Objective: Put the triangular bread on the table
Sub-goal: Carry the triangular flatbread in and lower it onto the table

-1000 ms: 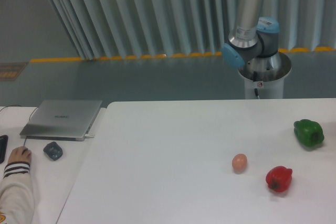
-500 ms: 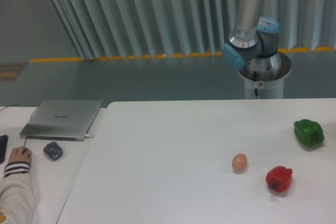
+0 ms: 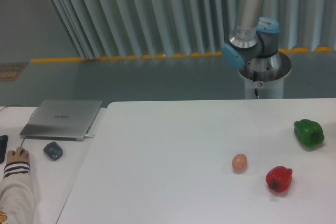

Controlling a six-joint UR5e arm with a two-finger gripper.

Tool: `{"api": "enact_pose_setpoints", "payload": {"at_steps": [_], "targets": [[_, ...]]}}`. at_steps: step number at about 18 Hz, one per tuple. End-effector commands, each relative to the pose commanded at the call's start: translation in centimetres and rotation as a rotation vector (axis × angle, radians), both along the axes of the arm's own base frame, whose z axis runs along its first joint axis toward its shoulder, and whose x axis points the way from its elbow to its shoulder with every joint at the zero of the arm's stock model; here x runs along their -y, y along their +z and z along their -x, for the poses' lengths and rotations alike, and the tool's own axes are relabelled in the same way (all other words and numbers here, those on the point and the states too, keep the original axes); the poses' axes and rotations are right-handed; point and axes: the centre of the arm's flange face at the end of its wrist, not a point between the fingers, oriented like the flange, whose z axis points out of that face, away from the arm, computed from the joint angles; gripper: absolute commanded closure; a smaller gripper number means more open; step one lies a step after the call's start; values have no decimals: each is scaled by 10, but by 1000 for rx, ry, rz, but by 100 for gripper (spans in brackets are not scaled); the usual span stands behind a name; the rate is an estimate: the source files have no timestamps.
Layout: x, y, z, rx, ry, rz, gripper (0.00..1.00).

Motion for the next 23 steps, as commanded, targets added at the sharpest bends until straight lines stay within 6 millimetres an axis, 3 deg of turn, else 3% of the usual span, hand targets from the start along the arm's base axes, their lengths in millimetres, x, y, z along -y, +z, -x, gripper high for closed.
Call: {"api": "enact_pose_setpoints", "payload": {"at_steps": [5, 8, 11, 14, 18, 23], "targets": [[-5, 23, 1, 24, 59, -79, 86], [-21, 47, -4, 68, 179, -196, 86], [-47, 75, -24, 67, 292, -280, 86], [-86, 78, -48, 80, 373, -281, 86], [-122, 83, -69, 62, 430, -301, 86], [-161, 73, -91, 51, 471, -316, 86]]}}
